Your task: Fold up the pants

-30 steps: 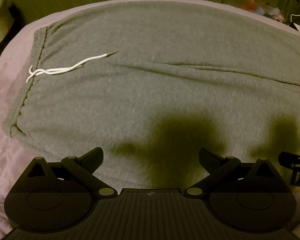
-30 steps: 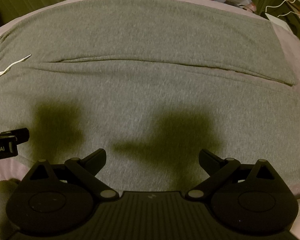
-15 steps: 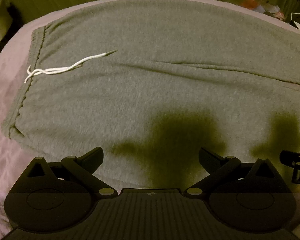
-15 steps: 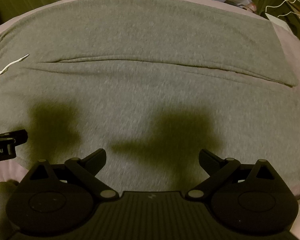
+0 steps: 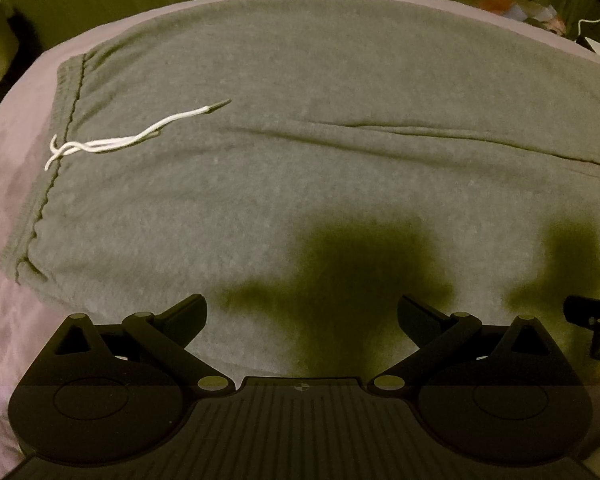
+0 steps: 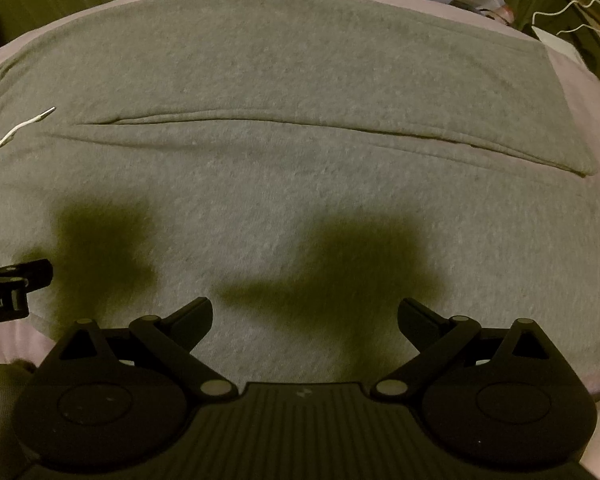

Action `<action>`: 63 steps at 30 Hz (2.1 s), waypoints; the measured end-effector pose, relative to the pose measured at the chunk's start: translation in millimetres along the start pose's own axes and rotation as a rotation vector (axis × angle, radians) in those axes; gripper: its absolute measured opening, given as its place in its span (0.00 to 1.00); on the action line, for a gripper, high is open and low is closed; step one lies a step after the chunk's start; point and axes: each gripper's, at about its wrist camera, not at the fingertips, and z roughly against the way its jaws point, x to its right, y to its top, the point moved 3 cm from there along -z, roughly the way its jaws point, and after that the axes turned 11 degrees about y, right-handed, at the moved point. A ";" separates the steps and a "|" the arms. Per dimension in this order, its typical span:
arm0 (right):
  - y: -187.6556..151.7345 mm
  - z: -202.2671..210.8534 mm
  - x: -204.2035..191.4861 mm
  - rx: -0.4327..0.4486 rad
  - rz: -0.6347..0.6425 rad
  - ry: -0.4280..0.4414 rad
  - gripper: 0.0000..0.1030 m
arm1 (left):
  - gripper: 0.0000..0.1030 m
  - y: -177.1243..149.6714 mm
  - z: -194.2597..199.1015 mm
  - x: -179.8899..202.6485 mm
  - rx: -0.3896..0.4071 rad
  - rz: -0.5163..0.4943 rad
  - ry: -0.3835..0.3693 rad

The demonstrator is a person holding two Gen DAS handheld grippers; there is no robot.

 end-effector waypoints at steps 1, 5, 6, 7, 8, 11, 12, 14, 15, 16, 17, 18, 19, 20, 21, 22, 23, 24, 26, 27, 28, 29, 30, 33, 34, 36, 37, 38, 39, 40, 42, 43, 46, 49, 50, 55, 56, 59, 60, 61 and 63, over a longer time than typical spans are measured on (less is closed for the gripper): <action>0.2 -1.2 0.4 -0.002 -0.002 0.001 0.96 | 1.00 0.4 -0.5 0.0 -0.001 -0.002 0.002; 2.8 -5.9 2.8 -0.015 0.000 0.003 0.96 | 1.00 3.3 -4.5 -2.1 0.002 0.003 -0.002; 3.4 -6.1 3.3 -0.017 0.002 0.005 0.96 | 1.00 4.8 -5.8 -3.1 0.001 0.010 -0.004; 4.5 -7.8 3.6 -0.021 0.005 0.010 0.96 | 1.00 6.0 -7.0 -4.4 -0.001 0.019 -0.007; 4.8 -8.2 4.6 -0.024 0.005 0.013 0.96 | 1.00 7.4 -8.0 -5.9 -0.003 0.028 -0.013; 8.2 -9.8 8.9 -0.019 0.006 0.023 0.96 | 1.00 11.8 -10.9 -9.5 -0.018 0.045 -0.039; 9.0 -9.8 10.1 -0.016 0.006 0.026 0.96 | 1.00 13.5 -11.6 -10.3 -0.016 0.048 -0.046; 12.3 -9.6 11.3 -0.003 0.005 0.039 0.96 | 1.00 16.8 -10.6 -12.0 0.017 0.046 -0.047; 13.9 -9.3 11.4 0.004 0.003 0.044 0.96 | 1.00 18.7 -9.7 -12.9 0.035 0.048 -0.040; 15.2 -9.4 11.6 0.008 0.003 0.048 0.96 | 1.00 21.7 -9.0 -13.9 0.051 0.052 -0.030; 18.7 -9.1 13.1 0.020 0.001 0.053 0.96 | 1.00 25.4 -8.1 -14.8 0.071 0.058 -0.018; 21.4 -8.5 14.4 0.030 -0.002 0.049 0.96 | 1.00 28.7 -7.4 -15.0 0.081 0.056 -0.012; 24.0 -8.1 16.0 0.043 -0.007 0.043 0.96 | 1.00 32.7 -7.0 -15.0 0.085 0.053 -0.012; 27.1 -7.6 17.7 0.055 -0.010 0.044 0.96 | 1.00 36.4 -6.8 -15.5 0.087 0.054 -0.019; 30.3 -6.9 19.0 0.070 -0.014 0.051 0.96 | 1.00 40.1 -6.2 -15.8 0.095 0.056 -0.028; 31.6 -6.0 20.0 0.081 -0.016 0.055 0.96 | 1.00 43.1 -5.3 -15.6 0.107 0.053 -0.035; 34.7 -3.3 20.6 0.119 -0.018 0.075 0.96 | 1.00 46.7 -3.7 -15.6 0.125 0.050 -0.042; 36.5 0.1 20.9 0.161 -0.011 0.095 0.96 | 1.00 49.8 -2.1 -15.5 0.146 0.046 -0.048; 39.3 10.3 18.9 0.299 0.039 0.116 0.96 | 1.00 57.4 0.7 -15.0 0.199 0.037 -0.059; 40.3 14.2 17.7 0.363 0.076 0.120 0.96 | 1.00 61.7 1.5 -15.0 0.236 0.031 -0.069; 43.7 16.0 17.1 0.430 0.131 0.128 0.96 | 1.00 66.5 1.3 -15.2 0.269 0.023 -0.077; 47.6 14.0 17.5 0.443 0.150 0.121 0.96 | 1.00 70.6 0.3 -15.1 0.297 0.015 -0.080; 53.5 10.5 19.6 0.441 0.157 0.119 0.96 | 1.00 75.4 -0.4 -14.6 0.322 0.006 -0.078; 77.4 -2.3 33.0 0.438 0.133 0.274 0.96 | 1.00 89.8 -2.8 -9.6 0.374 -0.035 -0.044; 86.2 -6.0 37.1 0.442 0.110 0.284 0.96 | 1.00 93.7 -3.6 -8.9 0.396 -0.035 -0.037; 109.7 -15.5 41.9 0.467 0.123 0.229 0.96 | 1.00 105.4 -3.6 -9.6 0.459 -0.003 -0.041; 116.4 -17.8 42.6 0.487 0.137 0.212 0.96 | 1.00 112.5 -4.7 -9.9 0.478 0.021 -0.042; 129.1 -24.1 41.5 0.519 0.165 0.161 0.96 | 1.00 119.4 -8.0 -10.3 0.480 0.042 -0.044; 139.0 -30.3 39.5 0.536 0.185 0.130 0.96 | 1.00 127.4 -12.7 -10.3 0.470 0.067 -0.051; 149.6 -36.9 36.1 0.546 0.203 0.124 0.96 | 1.00 133.4 -17.0 -10.4 0.449 0.085 -0.056; 170.7 -51.0 27.3 0.540 0.225 0.157 0.94 | 1.00 148.5 -33.2 -6.9 0.379 0.115 -0.058; 178.8 -60.4 21.0 0.528 0.235 0.170 0.88 | 1.00 153.2 -42.4 -6.8 0.356 0.134 -0.065; 203.7 -88.3 7.8 0.515 0.296 0.171 0.71 | 1.00 163.2 -64.6 -8.8 0.321 0.206 -0.116; 214.2 -115.9 24.6 0.476 0.278 0.113 0.51 | 1.00 167.3 -89.2 -10.6 0.274 0.247 -0.132; 214.9 -122.8 41.1 0.467 0.251 0.112 0.51 | 1.00 168.3 -96.3 -11.1 0.265 0.253 -0.130; 206.9 -108.0 145.2 0.527 0.124 0.004 0.51 | 1.00 165.3 -116.3 -1.7 0.217 0.188 -0.086; 207.8 -106.4 165.8 0.528 0.054 -0.009 0.51 | 1.00 163.1 -114.9 2.4 0.230 0.171 -0.078; 210.9 -84.5 216.1 0.558 -0.118 -0.165 0.44 | 1.00 164.2 -106.5 19.8 0.258 0.124 -0.093; 212.6 -78.4 218.0 0.574 -0.122 -0.131 0.44 | 1.00 165.6 -106.0 27.3 0.258 0.110 -0.110; 216.3 -74.4 214.7 0.583 -0.116 -0.067 0.44 | 1.00 166.8 -105.5 34.1 0.254 0.098 -0.123; 226.7 -80.7 195.8 0.562 -0.058 0.073 0.44 | 1.00 169.6 -108.2 47.4 0.240 0.066 -0.137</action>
